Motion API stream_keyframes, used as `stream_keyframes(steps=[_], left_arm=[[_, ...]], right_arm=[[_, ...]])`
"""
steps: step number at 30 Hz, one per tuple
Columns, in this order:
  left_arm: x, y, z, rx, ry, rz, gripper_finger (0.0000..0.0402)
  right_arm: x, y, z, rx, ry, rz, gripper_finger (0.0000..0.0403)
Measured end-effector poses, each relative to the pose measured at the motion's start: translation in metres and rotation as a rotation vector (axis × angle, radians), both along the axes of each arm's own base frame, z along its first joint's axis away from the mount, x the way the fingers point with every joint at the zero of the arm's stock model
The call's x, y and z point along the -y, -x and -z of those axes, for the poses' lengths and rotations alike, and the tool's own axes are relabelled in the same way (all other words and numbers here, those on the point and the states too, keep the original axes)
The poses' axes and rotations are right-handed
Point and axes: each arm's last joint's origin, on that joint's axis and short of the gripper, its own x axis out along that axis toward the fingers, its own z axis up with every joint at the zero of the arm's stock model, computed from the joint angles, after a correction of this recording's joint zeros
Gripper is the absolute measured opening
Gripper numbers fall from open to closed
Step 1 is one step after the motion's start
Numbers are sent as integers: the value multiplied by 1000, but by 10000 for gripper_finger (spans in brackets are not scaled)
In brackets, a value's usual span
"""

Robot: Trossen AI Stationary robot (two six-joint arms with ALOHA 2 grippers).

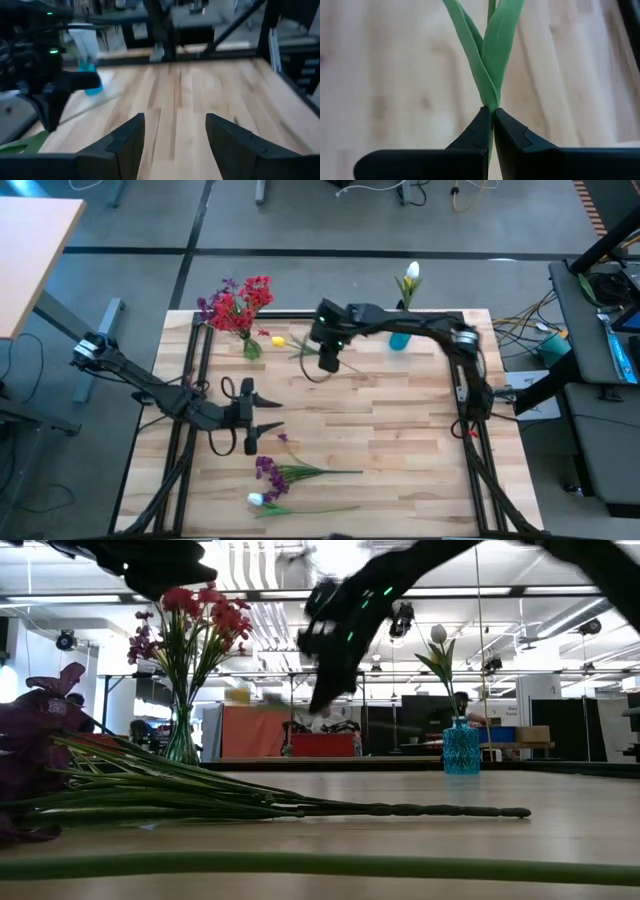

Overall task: Sort flowers into vase by color
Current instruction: Put the yellow tulip into the blue vase

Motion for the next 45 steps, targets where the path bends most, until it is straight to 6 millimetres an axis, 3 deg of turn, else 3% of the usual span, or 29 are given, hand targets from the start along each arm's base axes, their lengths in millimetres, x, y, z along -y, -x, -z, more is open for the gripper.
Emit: stream_keyframes(steps=[4, 11, 17, 25, 31, 37, 41, 45], left_arm=[[-4, -2, 12, 107, -2, 19, 183], [-25, -14, 21, 273, 58, 201, 164], [-52, -42, 24, 293, 88, 151, 154], [-79, -100, 20, 306, 145, 213, 193], [-83, -139, 18, 303, 153, 294, 228], [-86, -162, 21, 303, 143, 291, 231], [-88, -166, 25, 294, 140, 254, 178], [-91, -164, 27, 294, 133, 223, 47]], right_arm=[[-34, 35, -29, 217, 23, 32, 9], [-94, 91, -52, 679, 67, 24, 9], [-136, 121, -54, 997, 92, -50, 9], [-165, 122, -50, 1114, 88, -150, 9], [-167, 118, -47, 1115, 112, -154, 9], [-166, 118, -48, 1116, 188, -124, 9], [-165, 118, -48, 1112, 212, -111, 9], [-165, 118, -47, 1107, 216, -114, 10]])
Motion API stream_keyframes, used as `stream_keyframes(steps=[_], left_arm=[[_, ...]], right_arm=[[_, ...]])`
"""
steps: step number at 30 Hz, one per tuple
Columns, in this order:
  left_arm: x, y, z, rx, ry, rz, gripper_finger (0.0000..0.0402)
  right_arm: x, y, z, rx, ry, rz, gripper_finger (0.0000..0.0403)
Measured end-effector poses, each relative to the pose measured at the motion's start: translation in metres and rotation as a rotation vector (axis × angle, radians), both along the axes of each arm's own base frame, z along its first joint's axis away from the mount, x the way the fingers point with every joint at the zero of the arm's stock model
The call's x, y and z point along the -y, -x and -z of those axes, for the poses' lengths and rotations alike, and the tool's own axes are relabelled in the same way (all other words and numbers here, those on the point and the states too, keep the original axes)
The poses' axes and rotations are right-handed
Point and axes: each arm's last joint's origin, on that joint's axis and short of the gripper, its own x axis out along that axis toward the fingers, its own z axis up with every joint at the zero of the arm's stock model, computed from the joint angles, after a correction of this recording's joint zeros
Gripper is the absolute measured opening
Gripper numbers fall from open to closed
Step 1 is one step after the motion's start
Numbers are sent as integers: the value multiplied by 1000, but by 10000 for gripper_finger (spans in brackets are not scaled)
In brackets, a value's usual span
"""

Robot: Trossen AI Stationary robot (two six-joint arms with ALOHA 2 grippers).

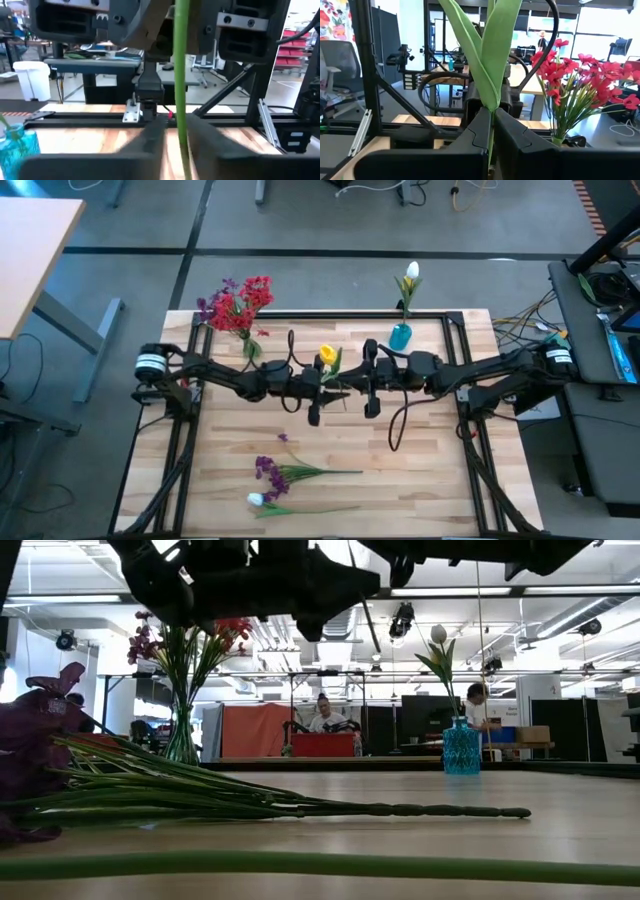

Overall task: Sort flowers into vase by color
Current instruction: Put the yellow tulip into the blue vase

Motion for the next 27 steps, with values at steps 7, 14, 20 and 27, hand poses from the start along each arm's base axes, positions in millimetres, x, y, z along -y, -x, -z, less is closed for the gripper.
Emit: stream_keyframes(steps=[7, 14, 20, 27], left_arm=[[-5, 13, 1, -21, 28, -24, 2], [-8, 24, -1, -81, 25, -84, 1], [-9, 25, 3, -147, 6, -120, 0], [-9, 25, 4, -156, 5, -120, 0]], right_arm=[[0, 0, 1, -11, -65, -6, 56], [1, -3, 0, -139, -173, 34, 164], [2, -18, -11, -192, -168, 40, 223], [4, -37, -26, -299, -124, 82, 220]])
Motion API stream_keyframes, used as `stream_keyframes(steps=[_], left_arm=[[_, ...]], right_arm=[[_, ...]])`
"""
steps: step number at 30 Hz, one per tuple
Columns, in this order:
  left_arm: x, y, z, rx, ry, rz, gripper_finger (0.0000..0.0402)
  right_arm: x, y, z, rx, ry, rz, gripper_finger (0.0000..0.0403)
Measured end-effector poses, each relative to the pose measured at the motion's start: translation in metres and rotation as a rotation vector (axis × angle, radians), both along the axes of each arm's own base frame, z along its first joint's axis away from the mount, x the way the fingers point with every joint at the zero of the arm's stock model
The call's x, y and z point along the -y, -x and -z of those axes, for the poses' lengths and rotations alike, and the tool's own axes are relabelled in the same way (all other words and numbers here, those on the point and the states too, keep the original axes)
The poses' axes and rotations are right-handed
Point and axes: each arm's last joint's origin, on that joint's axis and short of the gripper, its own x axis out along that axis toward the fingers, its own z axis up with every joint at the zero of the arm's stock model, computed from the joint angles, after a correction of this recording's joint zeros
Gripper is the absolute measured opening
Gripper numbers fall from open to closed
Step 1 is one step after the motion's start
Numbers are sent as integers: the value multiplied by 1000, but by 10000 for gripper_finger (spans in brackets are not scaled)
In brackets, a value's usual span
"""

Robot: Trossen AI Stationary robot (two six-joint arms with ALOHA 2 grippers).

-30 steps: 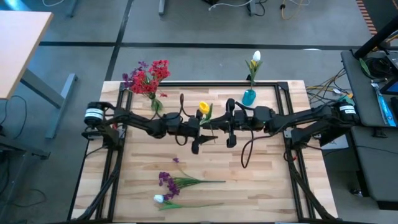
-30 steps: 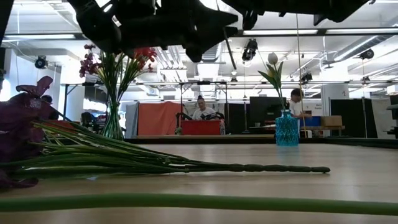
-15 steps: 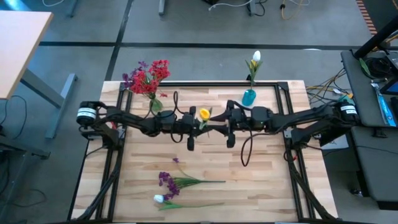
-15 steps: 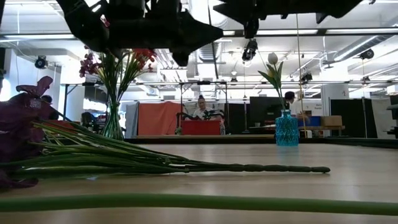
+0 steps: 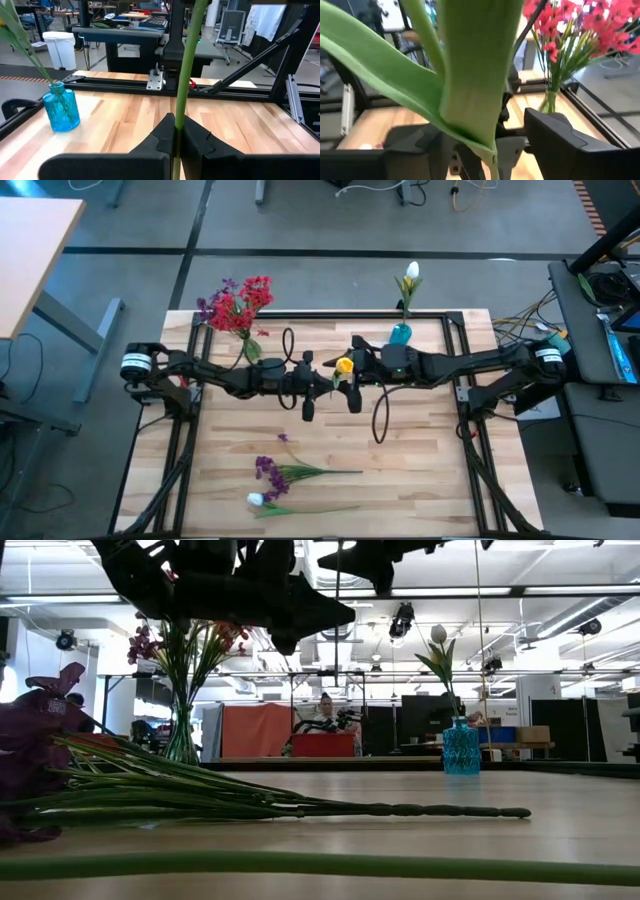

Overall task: Sort flowers into vase by color
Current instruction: Put the yellow tulip into the blue vase

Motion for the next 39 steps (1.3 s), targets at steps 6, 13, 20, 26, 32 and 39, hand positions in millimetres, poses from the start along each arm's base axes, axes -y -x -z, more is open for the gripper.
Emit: stream_keyframes(steps=[6, 13, 20, 26, 32, 39], left_arm=[[0, 0, 1, -7, 7, -1, 0], [1, 8, -11, -6, -4, 9, 48], [2, 26, -28, -80, -9, 14, 162], [3, 55, -43, -215, -5, 16, 229], [5, 84, -64, -210, -35, 23, 241], [6, 113, -64, -150, -46, -6, 232]], right_arm=[[0, -9, -6, -26, 1, 3, 108], [1, -3, -6, -37, -19, 7, 12], [14, 6, -4, -114, -37, 54, 9], [36, 33, -1, -295, -14, 330, 9], [56, 80, -28, -297, 35, 629, 9], [82, 127, -49, -206, 3, 896, 9]])
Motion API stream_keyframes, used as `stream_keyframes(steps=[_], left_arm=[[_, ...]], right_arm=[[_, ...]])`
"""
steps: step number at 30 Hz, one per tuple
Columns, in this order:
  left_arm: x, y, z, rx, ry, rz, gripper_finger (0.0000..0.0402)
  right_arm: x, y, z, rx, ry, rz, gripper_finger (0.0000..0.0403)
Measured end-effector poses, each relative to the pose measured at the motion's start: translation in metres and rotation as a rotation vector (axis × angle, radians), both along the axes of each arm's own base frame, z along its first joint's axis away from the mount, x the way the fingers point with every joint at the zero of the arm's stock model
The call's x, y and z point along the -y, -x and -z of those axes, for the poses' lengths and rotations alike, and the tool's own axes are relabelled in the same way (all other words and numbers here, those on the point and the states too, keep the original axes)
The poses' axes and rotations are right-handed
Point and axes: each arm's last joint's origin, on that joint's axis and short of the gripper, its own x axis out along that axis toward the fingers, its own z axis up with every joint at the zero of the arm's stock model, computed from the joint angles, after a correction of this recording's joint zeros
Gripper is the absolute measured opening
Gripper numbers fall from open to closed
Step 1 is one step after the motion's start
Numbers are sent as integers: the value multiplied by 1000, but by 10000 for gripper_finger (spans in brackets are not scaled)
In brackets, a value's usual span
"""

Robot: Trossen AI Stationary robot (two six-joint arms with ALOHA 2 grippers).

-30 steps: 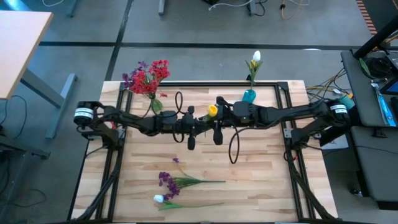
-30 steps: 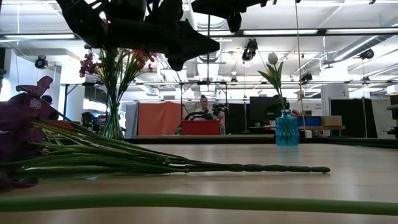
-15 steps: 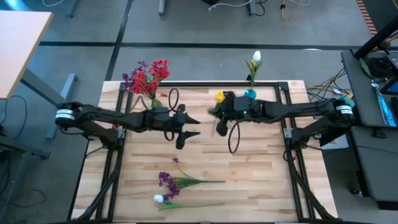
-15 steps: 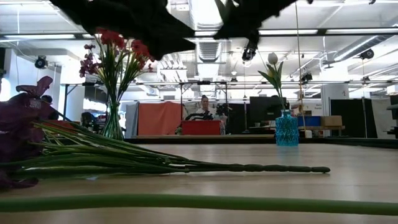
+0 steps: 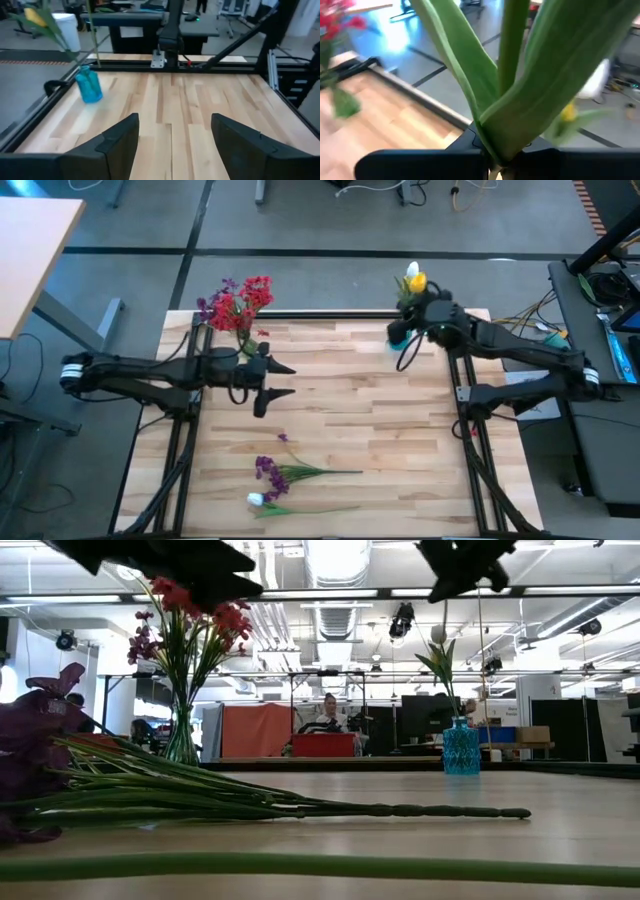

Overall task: Sort flowers into vase by color
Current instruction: Put the yellow tulip into the blue vase

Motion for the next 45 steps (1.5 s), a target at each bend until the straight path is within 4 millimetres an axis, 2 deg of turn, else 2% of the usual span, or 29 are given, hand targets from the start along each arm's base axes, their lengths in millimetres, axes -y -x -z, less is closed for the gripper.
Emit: stream_keyframes(steps=[7, 13, 24, 41, 45], left_arm=[[0, 19, 15, 36, 28, -33, 226], [-1, 24, 13, 66, 15, -60, 226], [-4, 24, 16, 42, -27, -165, 226], [-4, 24, 16, 39, -28, -165, 226], [-4, 24, 17, 32, -28, -165, 226]], right_arm=[[16, 24, 11, -10, 19, 187, 9], [30, 29, 20, -44, 16, 270, 9], [46, 19, 29, -89, 38, 298, 9], [57, 2, 48, -175, 12, 305, 10], [58, 1, 50, -172, 7, 307, 27]])
